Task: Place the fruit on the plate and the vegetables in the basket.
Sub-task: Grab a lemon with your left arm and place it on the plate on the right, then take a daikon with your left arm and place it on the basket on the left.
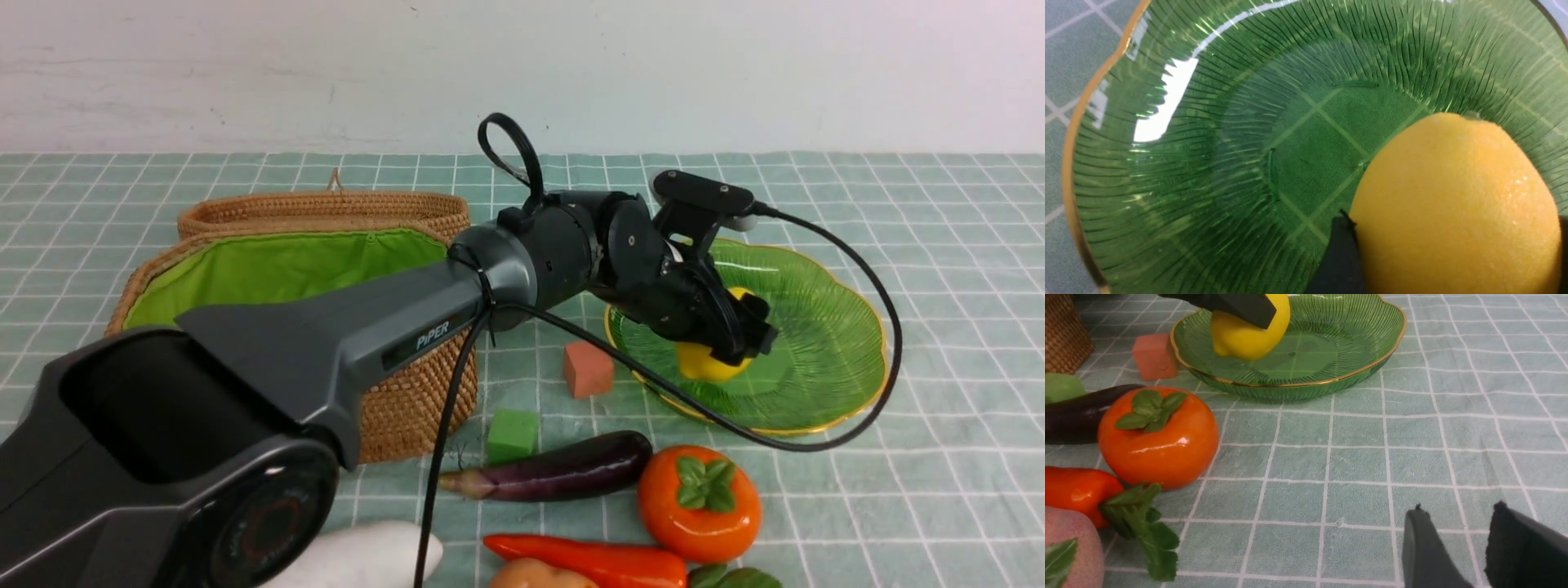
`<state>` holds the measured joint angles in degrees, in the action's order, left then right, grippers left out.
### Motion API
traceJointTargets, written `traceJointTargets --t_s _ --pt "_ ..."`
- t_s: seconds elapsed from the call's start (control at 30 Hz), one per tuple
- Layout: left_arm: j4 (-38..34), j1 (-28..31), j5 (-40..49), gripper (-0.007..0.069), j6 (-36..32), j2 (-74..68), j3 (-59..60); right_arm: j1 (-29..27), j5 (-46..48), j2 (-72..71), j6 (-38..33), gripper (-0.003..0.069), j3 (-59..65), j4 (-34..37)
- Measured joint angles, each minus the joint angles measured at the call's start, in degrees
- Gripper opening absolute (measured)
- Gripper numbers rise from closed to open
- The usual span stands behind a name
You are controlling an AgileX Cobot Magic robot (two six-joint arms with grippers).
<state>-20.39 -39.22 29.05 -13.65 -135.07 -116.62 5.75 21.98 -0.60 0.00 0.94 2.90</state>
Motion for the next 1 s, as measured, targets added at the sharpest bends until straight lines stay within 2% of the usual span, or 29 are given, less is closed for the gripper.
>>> traceJointTargets --t_s 0.1,0.27,0.4,0.53,0.57,0.6,0.63,0.73,0.83,0.93,1.0 --pt "0.0 0.0 0.6 0.0654 0.0 0.1 0.0 0.0 0.0 0.0 0.0 0.0241 0.0 0.0" --pt "0.5 0.0 2.6 0.0662 0.1 1.0 0.0 0.0 0.0 0.0 0.0 0.0241 0.0 0.0" --pt "5.9 0.0 7.6 0.0652 0.1 5.7 0.0 0.0 0.0 0.0 0.0 0.0241 0.0 0.0" --pt "8.9 1.1 17.3 0.0624 0.1 12.8 0.0 0.0 0.0 0.0 0.0 0.0241 0.0 0.0" --pt "9.4 2.7 23.6 0.0600 0.1 16.8 0.0 0.0 0.0 0.0 0.0 0.0241 0.0 0.0" --pt "9.4 2.9 24.4 0.0597 0.1 17.2 0.0 0.0 0.0 0.0 0.0 0.0241 0.0 0.0" --pt "9.6 5.1 30.8 0.0573 0.1 21.1 0.0 0.0 0.0 0.0 0.0 0.0241 0.0 0.0" --pt "10.9 8.8 38.2 0.0536 -0.1 27.4 0.9 0.0 0.0 0.0 0.0 0.0241 0.0 0.0" --pt "14.3 12.8 41.4 0.0507 -2.0 36.2 6.5 0.0 0.0 0.0 0.0 0.0241 0.0 -0.1" --pt "16.2 13.7 41.7 0.0498 -4.7 42.9 13.1 0.0 0.0 0.0 0.0 0.0241 0.0 -0.1" --pt "17.8 13.8 41.4 0.0495 -6.9 50.8 22.7 0.0 0.0 0.0 0.0 0.0241 0.0 -0.1"
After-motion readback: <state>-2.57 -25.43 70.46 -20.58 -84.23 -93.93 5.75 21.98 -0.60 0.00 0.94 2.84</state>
